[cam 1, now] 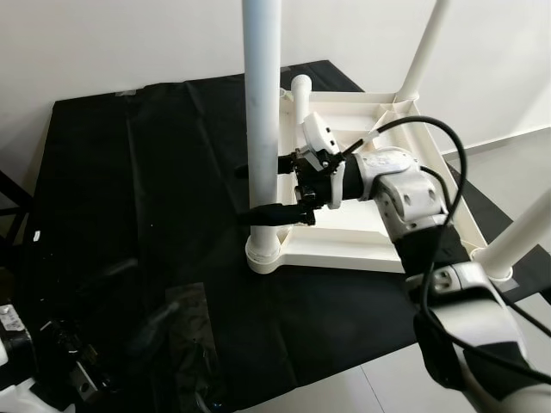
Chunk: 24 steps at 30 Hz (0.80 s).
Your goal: Building children table
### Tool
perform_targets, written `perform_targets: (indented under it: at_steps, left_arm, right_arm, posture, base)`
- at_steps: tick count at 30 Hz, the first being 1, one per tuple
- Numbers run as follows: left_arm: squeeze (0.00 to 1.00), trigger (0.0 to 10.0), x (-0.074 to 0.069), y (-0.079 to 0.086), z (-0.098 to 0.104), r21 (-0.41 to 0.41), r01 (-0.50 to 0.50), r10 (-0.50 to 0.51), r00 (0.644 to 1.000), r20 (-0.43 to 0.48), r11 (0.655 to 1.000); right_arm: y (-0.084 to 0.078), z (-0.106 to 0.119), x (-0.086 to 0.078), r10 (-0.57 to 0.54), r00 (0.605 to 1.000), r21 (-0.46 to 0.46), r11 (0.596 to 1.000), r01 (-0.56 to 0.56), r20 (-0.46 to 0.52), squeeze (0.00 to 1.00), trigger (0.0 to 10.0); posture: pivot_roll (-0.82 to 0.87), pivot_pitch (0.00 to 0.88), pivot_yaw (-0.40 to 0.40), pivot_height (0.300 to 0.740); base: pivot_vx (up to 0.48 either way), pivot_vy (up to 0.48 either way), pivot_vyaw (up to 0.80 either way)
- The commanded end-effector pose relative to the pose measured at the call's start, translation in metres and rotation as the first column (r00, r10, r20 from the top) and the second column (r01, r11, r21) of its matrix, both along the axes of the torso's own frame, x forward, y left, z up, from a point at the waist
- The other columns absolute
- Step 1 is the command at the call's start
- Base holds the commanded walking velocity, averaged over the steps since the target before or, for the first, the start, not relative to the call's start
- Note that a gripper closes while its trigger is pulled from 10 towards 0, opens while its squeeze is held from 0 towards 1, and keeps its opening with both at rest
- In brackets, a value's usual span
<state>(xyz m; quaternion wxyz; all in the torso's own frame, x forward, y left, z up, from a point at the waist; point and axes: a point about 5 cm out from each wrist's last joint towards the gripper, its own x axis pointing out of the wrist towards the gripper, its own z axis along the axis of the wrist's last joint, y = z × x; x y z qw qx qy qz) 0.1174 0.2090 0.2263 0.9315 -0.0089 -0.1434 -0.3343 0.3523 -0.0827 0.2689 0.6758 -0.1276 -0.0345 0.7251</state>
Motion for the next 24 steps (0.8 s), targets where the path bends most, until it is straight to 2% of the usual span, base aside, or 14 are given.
perform_targets:
  at_steps: [1,3,4,5,6,11,15,17,19,20,21,22,23,24]
  left_arm:
    - [0.00,10.0,-0.004,-0.002,0.006,0.024,0.024,-0.024,1.000,0.002,0.999]
    - [0.00,10.0,-0.004,-0.002,0.006,0.024,0.024,-0.024,1.000,0.002,0.999]
    - [0.00,10.0,-0.005,-0.003,0.007,0.026,0.028,-0.028,1.000,0.003,0.999]
    - [0.00,10.0,-0.005,-0.003,0.007,0.026,0.028,-0.028,1.000,0.003,0.999]
    - [0.00,10.0,-0.006,-0.004,0.009,0.030,0.033,-0.034,0.999,0.004,0.999]
    - [0.00,10.0,-0.007,-0.005,0.010,0.031,0.037,-0.037,0.999,0.003,0.999]
    - [0.00,10.0,-0.007,-0.007,0.011,0.030,0.045,-0.045,0.999,0.000,0.999]
    - [0.00,10.0,-0.006,-0.008,0.011,0.029,0.047,-0.047,0.999,0.001,0.998]
    - [0.00,10.0,-0.005,-0.008,0.011,0.026,0.049,-0.049,0.999,0.004,0.998]
    - [0.00,10.0,-0.005,-0.008,0.011,0.026,0.049,-0.049,0.999,0.004,0.998]
    - [0.00,10.0,-0.004,-0.008,0.011,0.025,0.049,-0.049,0.999,0.005,0.998]
    - [0.00,10.0,-0.004,-0.007,0.011,0.023,0.050,-0.050,0.999,0.005,0.998]
    - [0.00,10.0,-0.004,-0.007,0.011,0.023,0.050,-0.050,0.999,0.005,0.998]
    - [0.00,10.0,-0.002,-0.008,0.011,0.019,0.053,-0.054,0.999,0.006,0.998]
  right_arm:
    - [0.001,0.003,0.003,0.038,0.999,0.008,0.999,-0.038,0.000,0.00,10.0]
    - [0.001,0.003,0.003,0.038,0.999,0.008,0.999,-0.038,0.000,0.00,10.0]
    - [-0.001,0.002,0.006,0.047,0.999,0.010,0.999,-0.047,-0.008,0.00,7.1]
    - [-0.001,0.002,0.006,0.047,0.999,0.010,0.999,-0.047,-0.008,0.00,7.1]
    - [-0.003,-0.001,0.007,0.053,0.998,0.004,0.999,-0.053,-0.019,0.00,0.0]
    - [-0.005,-0.003,0.009,0.061,0.998,-0.002,0.998,-0.061,-0.025,0.00,0.0]
    - [-0.016,-0.007,0.011,0.046,0.998,0.003,0.999,-0.046,-0.036,0.00,0.0]
    - [-0.020,-0.010,0.011,0.011,0.999,0.011,1.000,-0.011,-0.032,0.00,0.0]
    - [-0.027,-0.018,0.015,-0.138,0.990,0.027,0.990,0.139,-0.020,0.00,0.0]
    - [-0.027,-0.018,0.015,-0.138,0.990,0.027,0.990,0.139,-0.020,0.00,0.0]
    - [-0.024,-0.026,0.016,-0.259,0.965,0.046,0.965,0.260,-0.030,0.00,0.0]
    - [-0.012,-0.044,0.017,-0.507,0.862,0.057,0.860,0.507,-0.020,0.00,0.0]
    - [-0.012,-0.044,0.017,-0.507,0.862,0.057,0.860,0.507,-0.020,0.00,0.0]
    - [0.003,-0.064,-0.002,-0.736,0.673,0.098,0.666,0.739,-0.071,0.00,0.0]
  posture:
    - [0.19,0.170,-0.061,0.740]
    - [0.19,0.170,-0.061,0.740]
    - [0.19,0.170,-0.060,0.740]
    - [0.19,0.170,-0.060,0.740]
    - [0.19,0.172,-0.059,0.740]
    - [0.19,0.176,-0.058,0.740]
    - [0.18,0.179,-0.054,0.740]
    - [0.17,0.177,-0.055,0.740]
    - [0.16,0.175,-0.062,0.740]
    - [0.16,0.175,-0.062,0.740]
    - [0.15,0.174,-0.066,0.740]
    - [0.14,0.174,-0.063,0.740]
    - [0.14,0.174,-0.063,0.740]
    - [0.13,0.179,-0.052,0.740]
  base:
    - [0.000,0.000,0.00]
    - [0.000,0.000,0.00]
    - [0.000,0.000,0.00]
    - [0.000,0.000,0.00]
    - [0.000,0.000,0.00]
    - [0.000,0.000,0.00]
    - [0.000,0.000,0.00]
    - [0.000,0.000,0.00]
    - [0.000,0.000,0.00]
    - [0.000,0.000,0.00]
    - [0.000,0.000,0.00]
    - [0.000,0.000,0.00]
    - [0.000,0.000,0.00]
    - [0.000,0.000,0.00]
